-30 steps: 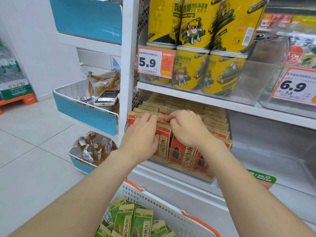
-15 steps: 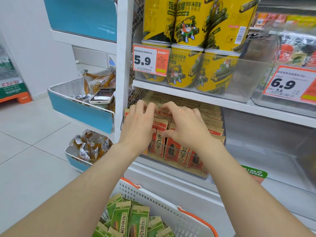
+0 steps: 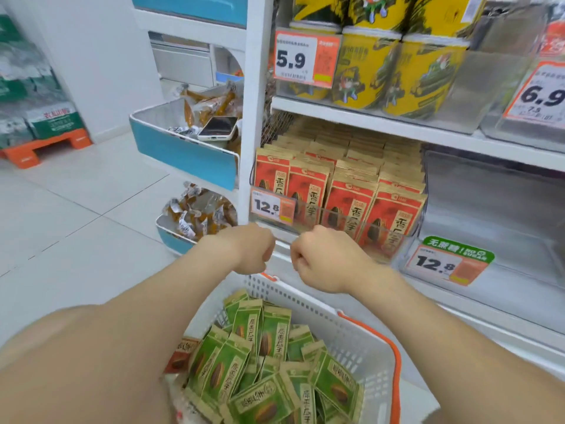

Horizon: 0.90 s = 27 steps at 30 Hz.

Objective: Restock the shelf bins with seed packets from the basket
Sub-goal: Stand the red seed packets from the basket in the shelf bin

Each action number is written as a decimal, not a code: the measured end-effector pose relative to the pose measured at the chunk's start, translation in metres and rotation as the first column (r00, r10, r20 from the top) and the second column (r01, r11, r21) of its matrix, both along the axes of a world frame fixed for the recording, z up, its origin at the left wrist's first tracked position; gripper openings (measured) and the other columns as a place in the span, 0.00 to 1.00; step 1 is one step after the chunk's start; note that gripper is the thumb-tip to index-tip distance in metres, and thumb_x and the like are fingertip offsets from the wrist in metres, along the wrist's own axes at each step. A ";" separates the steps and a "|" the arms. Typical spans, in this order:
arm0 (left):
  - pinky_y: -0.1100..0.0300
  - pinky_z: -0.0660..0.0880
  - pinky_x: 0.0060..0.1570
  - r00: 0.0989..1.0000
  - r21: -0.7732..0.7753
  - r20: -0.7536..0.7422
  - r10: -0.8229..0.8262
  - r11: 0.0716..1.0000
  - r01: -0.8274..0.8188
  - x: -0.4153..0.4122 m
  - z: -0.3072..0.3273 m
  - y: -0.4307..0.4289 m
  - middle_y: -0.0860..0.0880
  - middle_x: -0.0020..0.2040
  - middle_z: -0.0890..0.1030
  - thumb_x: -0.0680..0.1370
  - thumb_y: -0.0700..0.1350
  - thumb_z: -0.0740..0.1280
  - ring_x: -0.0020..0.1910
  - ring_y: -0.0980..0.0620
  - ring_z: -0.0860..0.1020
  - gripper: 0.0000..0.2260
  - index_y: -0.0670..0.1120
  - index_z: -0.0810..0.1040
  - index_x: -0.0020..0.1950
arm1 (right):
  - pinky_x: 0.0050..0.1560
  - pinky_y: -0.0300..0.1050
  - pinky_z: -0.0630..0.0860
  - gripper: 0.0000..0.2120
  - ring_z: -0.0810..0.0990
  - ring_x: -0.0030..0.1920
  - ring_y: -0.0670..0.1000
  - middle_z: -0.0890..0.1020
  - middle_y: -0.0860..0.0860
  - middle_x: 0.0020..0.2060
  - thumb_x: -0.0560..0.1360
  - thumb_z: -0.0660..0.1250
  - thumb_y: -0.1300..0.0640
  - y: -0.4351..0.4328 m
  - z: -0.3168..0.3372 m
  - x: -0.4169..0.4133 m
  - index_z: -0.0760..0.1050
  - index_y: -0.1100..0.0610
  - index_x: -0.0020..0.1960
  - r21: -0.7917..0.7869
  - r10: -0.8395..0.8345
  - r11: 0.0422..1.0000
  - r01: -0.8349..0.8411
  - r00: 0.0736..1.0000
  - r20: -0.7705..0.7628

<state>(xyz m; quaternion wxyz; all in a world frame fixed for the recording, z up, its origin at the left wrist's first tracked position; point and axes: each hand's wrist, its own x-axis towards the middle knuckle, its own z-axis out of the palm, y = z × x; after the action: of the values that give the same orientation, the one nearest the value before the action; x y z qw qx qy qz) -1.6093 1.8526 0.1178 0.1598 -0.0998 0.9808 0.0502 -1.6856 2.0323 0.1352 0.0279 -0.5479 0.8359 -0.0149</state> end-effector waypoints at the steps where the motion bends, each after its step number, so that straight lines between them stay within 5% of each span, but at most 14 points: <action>1: 0.47 0.79 0.57 0.998 0.004 0.057 -0.007 1.000 0.007 0.006 -0.012 -0.004 0.46 0.57 0.79 0.82 0.44 0.67 0.58 0.42 0.79 0.09 0.49 0.80 0.61 | 0.39 0.48 0.75 0.09 0.80 0.43 0.61 0.80 0.53 0.39 0.75 0.61 0.60 0.000 -0.009 0.006 0.77 0.49 0.44 0.070 0.019 0.997 -0.021 1.000 0.019; 5: 0.49 0.79 0.55 0.976 -0.041 0.217 -0.007 0.999 0.017 0.033 -0.061 -0.015 0.46 0.60 0.80 0.82 0.39 0.63 0.55 0.42 0.80 0.12 0.47 0.81 0.63 | 0.41 0.50 0.80 0.10 0.82 0.43 0.60 0.81 0.53 0.44 0.75 0.62 0.58 -0.002 -0.044 0.036 0.81 0.53 0.50 0.245 0.111 0.962 -0.119 0.993 0.047; 8: 0.52 0.77 0.56 0.931 -0.076 0.364 0.041 0.997 -0.014 0.057 -0.089 -0.016 0.44 0.66 0.79 0.83 0.37 0.61 0.62 0.41 0.79 0.16 0.44 0.78 0.70 | 0.31 0.44 0.72 0.10 0.76 0.34 0.55 0.77 0.52 0.39 0.76 0.62 0.58 -0.006 -0.057 0.053 0.82 0.53 0.52 0.246 0.171 0.954 -0.172 0.985 0.026; 11: 0.48 0.79 0.61 0.891 -0.136 0.445 0.089 0.990 -0.031 0.078 -0.115 -0.025 0.43 0.65 0.81 0.83 0.37 0.62 0.62 0.41 0.80 0.15 0.41 0.77 0.69 | 0.32 0.44 0.69 0.11 0.78 0.37 0.55 0.81 0.53 0.43 0.77 0.62 0.57 -0.013 -0.063 0.064 0.82 0.53 0.53 0.235 0.215 0.948 -0.214 0.976 0.021; 16: 0.46 0.78 0.57 0.836 -0.237 0.499 0.227 0.964 -0.120 0.112 -0.150 -0.039 0.42 0.66 0.79 0.83 0.39 0.62 0.67 0.40 0.76 0.16 0.41 0.76 0.70 | 0.29 0.41 0.60 0.11 0.81 0.43 0.57 0.83 0.53 0.46 0.77 0.61 0.57 -0.027 -0.070 0.070 0.81 0.51 0.54 0.203 0.256 0.945 -0.258 0.966 0.037; 20: 0.44 0.75 0.58 0.827 -0.241 0.511 0.235 0.963 -0.124 0.122 -0.165 -0.043 0.43 0.69 0.73 0.84 0.39 0.60 0.72 0.37 0.66 0.16 0.45 0.76 0.71 | 0.34 0.44 0.68 0.12 0.82 0.44 0.58 0.83 0.53 0.46 0.78 0.61 0.58 -0.033 -0.072 0.070 0.81 0.51 0.55 0.223 0.272 0.935 -0.276 0.961 0.045; 27: 0.51 0.80 0.58 0.895 -0.133 0.418 0.158 0.985 -0.111 0.116 -0.154 -0.029 0.44 0.62 0.82 0.80 0.34 0.64 0.59 0.42 0.82 0.13 0.43 0.81 0.62 | 0.35 0.45 0.73 0.12 0.81 0.43 0.57 0.83 0.52 0.44 0.77 0.61 0.58 -0.038 -0.070 0.066 0.81 0.51 0.54 0.243 0.245 0.936 -0.254 0.967 0.069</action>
<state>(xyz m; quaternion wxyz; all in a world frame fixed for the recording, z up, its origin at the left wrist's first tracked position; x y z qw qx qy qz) -1.4936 1.8239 -0.0361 0.3612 -0.1843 0.9140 -0.0140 -1.6194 1.9942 0.0647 0.1139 -0.6413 0.7542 0.0839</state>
